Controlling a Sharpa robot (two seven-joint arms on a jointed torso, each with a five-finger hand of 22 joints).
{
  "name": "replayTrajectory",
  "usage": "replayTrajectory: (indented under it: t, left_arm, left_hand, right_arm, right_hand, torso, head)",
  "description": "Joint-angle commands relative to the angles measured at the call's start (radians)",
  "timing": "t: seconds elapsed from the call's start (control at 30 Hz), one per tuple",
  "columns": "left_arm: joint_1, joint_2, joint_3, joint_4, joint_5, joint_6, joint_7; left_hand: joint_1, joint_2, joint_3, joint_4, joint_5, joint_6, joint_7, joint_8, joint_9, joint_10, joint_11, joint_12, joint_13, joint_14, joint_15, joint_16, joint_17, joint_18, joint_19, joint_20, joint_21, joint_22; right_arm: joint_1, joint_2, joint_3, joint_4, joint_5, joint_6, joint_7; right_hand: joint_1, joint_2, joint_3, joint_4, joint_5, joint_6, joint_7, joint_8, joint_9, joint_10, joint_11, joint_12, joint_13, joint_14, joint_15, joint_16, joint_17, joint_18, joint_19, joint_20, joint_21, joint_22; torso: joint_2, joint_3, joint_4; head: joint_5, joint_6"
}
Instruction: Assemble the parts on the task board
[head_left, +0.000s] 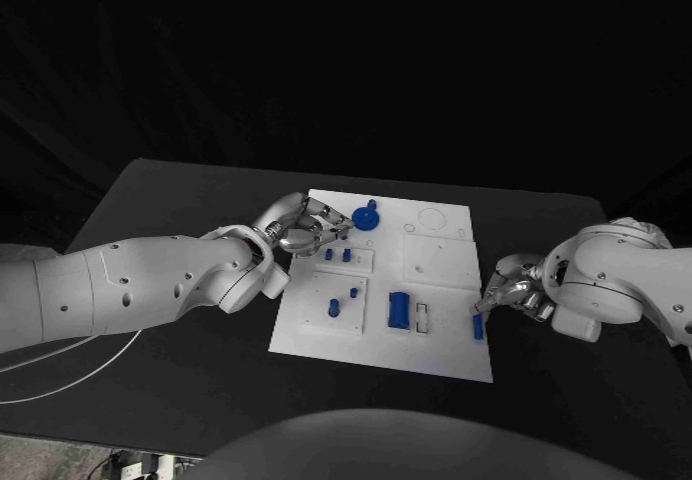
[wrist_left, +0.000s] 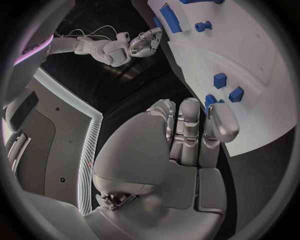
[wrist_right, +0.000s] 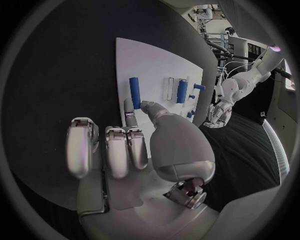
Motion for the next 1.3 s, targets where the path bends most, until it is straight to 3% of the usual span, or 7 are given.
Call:
replayTrajectory:
  t: [0.03, 0.17, 0.4, 0.53, 0.83, 1.07, 1.3]
  left_arm:
    - [0.001, 0.002, 0.001, 0.001, 0.006, 0.006, -0.001]
    - [0.001, 0.002, 0.001, 0.001, 0.006, 0.006, -0.002]
    - [0.001, 0.003, 0.001, 0.000, 0.006, 0.005, -0.004]
    - [0.001, 0.005, 0.001, -0.001, 0.006, 0.006, -0.005]
    - [0.001, 0.007, 0.001, -0.001, 0.006, 0.008, -0.009]
    - [0.001, 0.006, 0.001, 0.000, 0.006, 0.007, -0.012]
    - [0.001, 0.006, 0.001, 0.000, 0.006, 0.008, -0.013]
  left_hand:
    - [-0.008, -0.002, 0.002, 0.002, 0.002, 0.006, -0.001, 0.003, 0.001, 0.005, 0.000, 0.001, 0.000, 0.000, 0.006, 0.003, 0.001, 0.007, -0.001, 0.004, 0.000, 0.140]
    - [-0.008, -0.002, 0.002, 0.002, 0.002, 0.006, -0.001, 0.003, 0.001, 0.005, 0.000, 0.001, 0.000, 0.000, 0.006, 0.003, 0.001, 0.007, -0.001, 0.004, 0.000, 0.140]
    - [-0.008, -0.002, 0.002, 0.002, 0.003, 0.006, -0.001, 0.003, 0.001, 0.005, 0.000, 0.001, 0.000, 0.000, 0.006, 0.002, -0.002, 0.007, -0.001, 0.004, -0.002, 0.140]
    - [-0.008, -0.002, 0.002, 0.002, 0.003, 0.006, -0.001, 0.003, 0.001, 0.005, 0.000, 0.001, 0.000, 0.000, 0.006, 0.002, -0.002, 0.007, -0.001, 0.004, -0.002, 0.140]
    - [-0.008, -0.002, 0.003, 0.001, 0.003, 0.006, -0.001, 0.003, 0.001, 0.004, 0.000, 0.001, 0.000, 0.000, 0.006, 0.002, -0.002, 0.007, -0.001, 0.004, -0.001, 0.140]
    - [-0.008, -0.002, 0.003, 0.001, 0.003, 0.006, -0.001, 0.003, 0.001, 0.004, 0.000, 0.001, 0.000, 0.000, 0.006, 0.002, -0.002, 0.007, -0.001, 0.004, -0.001, 0.140]
    - [-0.008, -0.002, 0.003, 0.001, 0.003, 0.006, -0.001, 0.003, 0.001, 0.004, 0.000, 0.001, 0.000, 0.000, 0.006, 0.002, -0.002, 0.007, -0.001, 0.004, -0.001, 0.140]
  right_arm:
    - [0.010, -0.002, 0.000, 0.012, 0.043, 0.015, -0.009]
    - [0.019, 0.001, 0.000, 0.020, 0.073, 0.015, -0.009]
    - [0.024, 0.021, 0.000, 0.021, 0.111, 0.015, -0.009]
    - [0.024, 0.045, 0.000, 0.002, 0.142, 0.014, -0.009]
    - [0.007, 0.113, 0.000, -0.059, 0.194, 0.003, -0.008]
    - [0.001, 0.143, 0.000, -0.078, 0.209, 0.004, -0.008]
    - [-0.004, 0.163, 0.000, -0.092, 0.225, 0.005, -0.008]
  right_hand:
    - [-0.008, 0.003, 0.058, -0.053, 0.004, -0.001, -0.006, 0.003, 0.002, 0.105, -0.009, 0.004, 0.263, 0.095, -0.008, -0.004, 0.234, 0.009, 0.000, -0.006, -0.003, 0.185]
    - [-0.011, 0.003, 0.058, -0.053, 0.005, -0.001, -0.005, 0.002, 0.003, 0.105, -0.009, 0.004, 0.263, 0.094, -0.008, -0.007, 0.231, 0.010, -0.002, -0.006, -0.007, 0.184]
    - [-0.017, 0.003, 0.059, -0.051, 0.006, -0.002, -0.005, 0.001, 0.004, 0.105, -0.009, 0.004, 0.263, 0.094, -0.007, -0.009, 0.230, 0.010, -0.003, -0.006, -0.011, 0.183]
    - [-0.021, 0.004, 0.059, -0.049, 0.005, -0.003, -0.005, 0.001, 0.005, 0.105, -0.008, 0.004, 0.263, 0.093, -0.007, -0.010, 0.228, 0.011, -0.005, -0.006, -0.015, 0.181]
    - [-0.034, 0.010, 0.064, -0.043, 0.011, -0.006, -0.004, -0.002, 0.008, 0.105, -0.007, 0.004, 0.263, 0.092, -0.006, -0.014, 0.225, 0.015, -0.012, -0.005, -0.033, 0.176]
    - [-0.038, 0.011, 0.066, -0.041, 0.012, -0.007, -0.003, -0.003, 0.009, 0.105, -0.007, 0.004, 0.263, 0.092, -0.006, -0.016, 0.223, 0.016, -0.014, -0.005, -0.038, 0.175]
    - [-0.039, 0.012, 0.066, -0.040, 0.011, -0.007, -0.003, -0.003, 0.010, 0.105, -0.007, 0.004, 0.263, 0.091, -0.006, -0.018, 0.221, 0.016, -0.015, -0.005, -0.040, 0.174]
  torso:
    - [0.001, -0.0002, 0.0014]
    - [0.001, 0.0013, 0.0008]
    - [0.000, 0.0008, 0.0033]
    - [0.000, -0.0002, 0.0014]
    - [0.001, 0.0013, 0.0018]
    - [0.000, 0.0023, 0.0044]
    - [0.002, 0.0004, -0.0002]
  head:
    - [-0.003, 0.000]
    - [-0.001, 0.000]
    - [-0.003, 0.000]
    - [0.000, 0.000]
    - [0.001, 0.000]
    - [0.001, 0.000]
    - [0.003, 0.000]
